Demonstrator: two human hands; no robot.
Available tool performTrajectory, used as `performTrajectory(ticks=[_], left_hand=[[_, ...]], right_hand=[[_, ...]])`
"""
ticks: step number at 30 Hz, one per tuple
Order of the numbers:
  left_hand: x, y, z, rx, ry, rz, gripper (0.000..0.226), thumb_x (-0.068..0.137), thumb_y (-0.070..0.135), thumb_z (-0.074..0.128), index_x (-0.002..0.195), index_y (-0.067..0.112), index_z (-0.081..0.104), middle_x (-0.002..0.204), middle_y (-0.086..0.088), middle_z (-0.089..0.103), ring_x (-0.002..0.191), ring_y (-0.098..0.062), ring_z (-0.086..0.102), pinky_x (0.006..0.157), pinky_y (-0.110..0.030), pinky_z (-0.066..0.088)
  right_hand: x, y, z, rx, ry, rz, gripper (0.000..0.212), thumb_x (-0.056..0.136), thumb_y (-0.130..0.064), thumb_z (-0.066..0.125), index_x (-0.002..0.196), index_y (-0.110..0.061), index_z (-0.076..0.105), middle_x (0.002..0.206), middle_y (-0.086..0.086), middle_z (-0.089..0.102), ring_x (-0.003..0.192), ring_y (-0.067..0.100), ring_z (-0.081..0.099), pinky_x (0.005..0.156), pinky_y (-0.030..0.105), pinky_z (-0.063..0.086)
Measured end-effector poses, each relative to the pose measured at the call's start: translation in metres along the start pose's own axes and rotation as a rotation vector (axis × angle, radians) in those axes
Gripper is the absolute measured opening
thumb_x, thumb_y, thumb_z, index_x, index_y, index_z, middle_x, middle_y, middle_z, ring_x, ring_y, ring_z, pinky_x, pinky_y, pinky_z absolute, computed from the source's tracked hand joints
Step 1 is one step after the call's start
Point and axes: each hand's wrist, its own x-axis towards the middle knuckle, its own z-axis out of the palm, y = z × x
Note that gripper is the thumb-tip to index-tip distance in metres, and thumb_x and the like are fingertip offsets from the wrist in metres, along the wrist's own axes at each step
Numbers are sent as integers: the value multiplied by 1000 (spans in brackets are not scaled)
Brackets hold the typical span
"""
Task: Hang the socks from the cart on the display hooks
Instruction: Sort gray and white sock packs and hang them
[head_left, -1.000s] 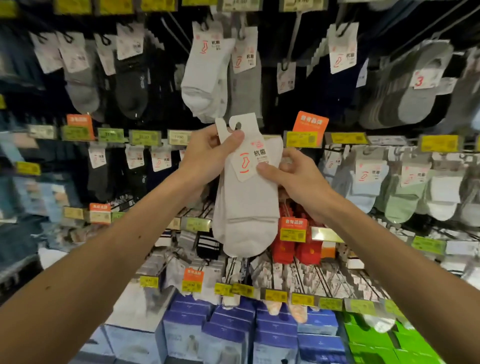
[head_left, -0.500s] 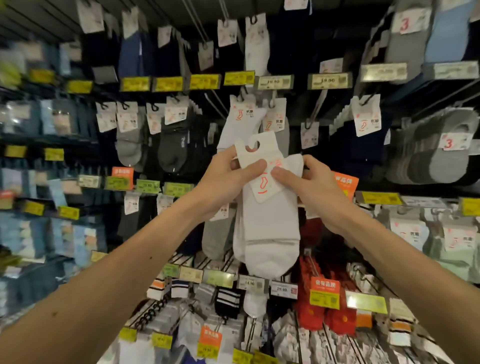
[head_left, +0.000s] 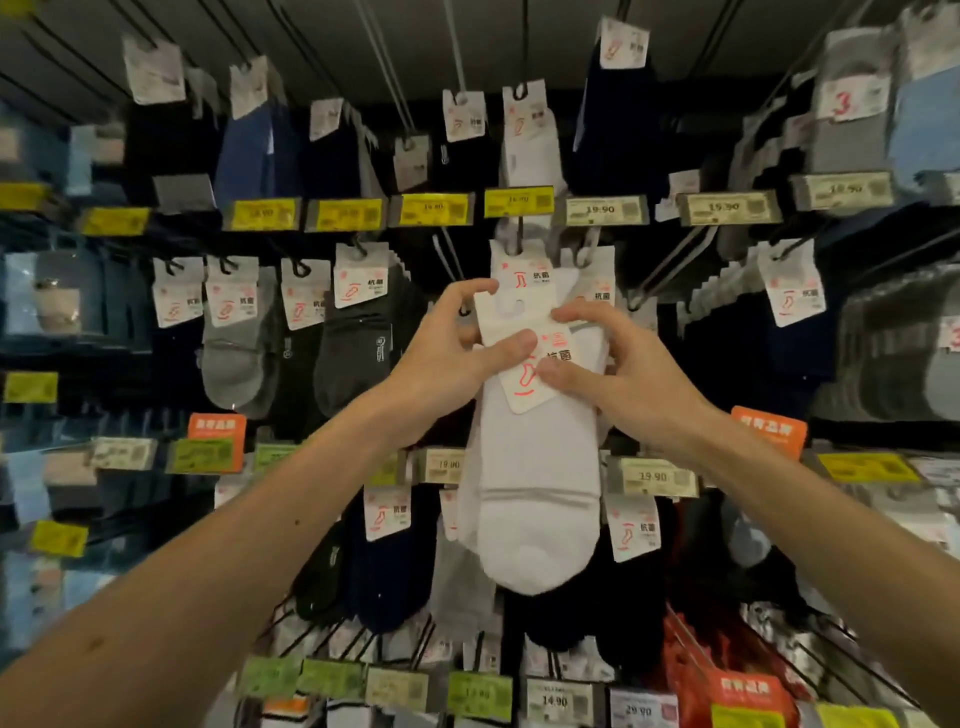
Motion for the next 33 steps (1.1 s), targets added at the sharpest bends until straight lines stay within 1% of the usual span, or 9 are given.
performTrajectory(ticks=[5,11,15,20,22,25,30,31,33], left_hand=[[40,-7,-10,13,5,-2,52,93,17,68,135,34,44,105,-1,72,82,-12,74,63,-29,58],[90,0,-10,78,72,23,64,91,10,66,143,36,39,102,0,69,86,-13,71,71,-29,58],[111,3,-6,111,104,18,72,92,11,65,152,33,32,102,1,66,81,-11,69,65,-24,55],[127,-3,-3,147,136,99,72,95,8,60,151,40,29,98,-3,66,63,1,69,49,-13,50],[133,-6,0,175,148,127,71,96,10,58,151,43,26,109,0,65,72,1,70,54,-15,53],[143,-9,1,260,178,206,66,96,14,55,151,42,31,142,7,45,112,-12,62,79,-25,57],[151,-12,2,414,220,375,68,94,9,54,153,33,30,142,15,29,129,-11,44,102,-19,39],[153,-14,2,435,227,398,69,94,9,53,154,33,28,146,13,29,129,-8,41,101,-10,34],[157,-18,2,468,242,428,72,95,8,52,156,33,23,152,8,27,126,0,35,85,7,26]], right_hand=[[34,9,7,-41,82,-28,48,85,-21,77,129,-24,57,120,-11,60,104,2,62,75,16,57],[84,19,4,-167,166,-91,50,85,-28,78,130,-27,56,129,-4,58,112,11,60,89,30,58],[106,28,0,-163,181,-90,51,85,-29,78,131,-27,56,122,-9,60,109,8,61,90,34,58],[126,35,-2,-159,209,-67,50,85,-32,78,130,-29,57,125,-4,60,110,14,63,92,42,57],[132,33,-2,-138,214,-62,50,85,-30,78,130,-27,57,122,-5,63,108,13,65,91,41,57],[139,32,-3,-128,225,-65,52,85,-29,78,132,-24,57,119,-7,64,105,12,66,85,34,59],[152,32,-6,-133,219,-62,52,85,-30,78,132,-22,57,109,-14,63,101,9,66,82,32,60],[154,31,-6,-145,221,-70,53,85,-31,78,133,-22,57,105,-18,61,100,7,65,81,30,59],[158,32,-6,-167,224,-80,53,85,-33,77,133,-22,57,101,-24,55,97,2,62,79,26,58]])
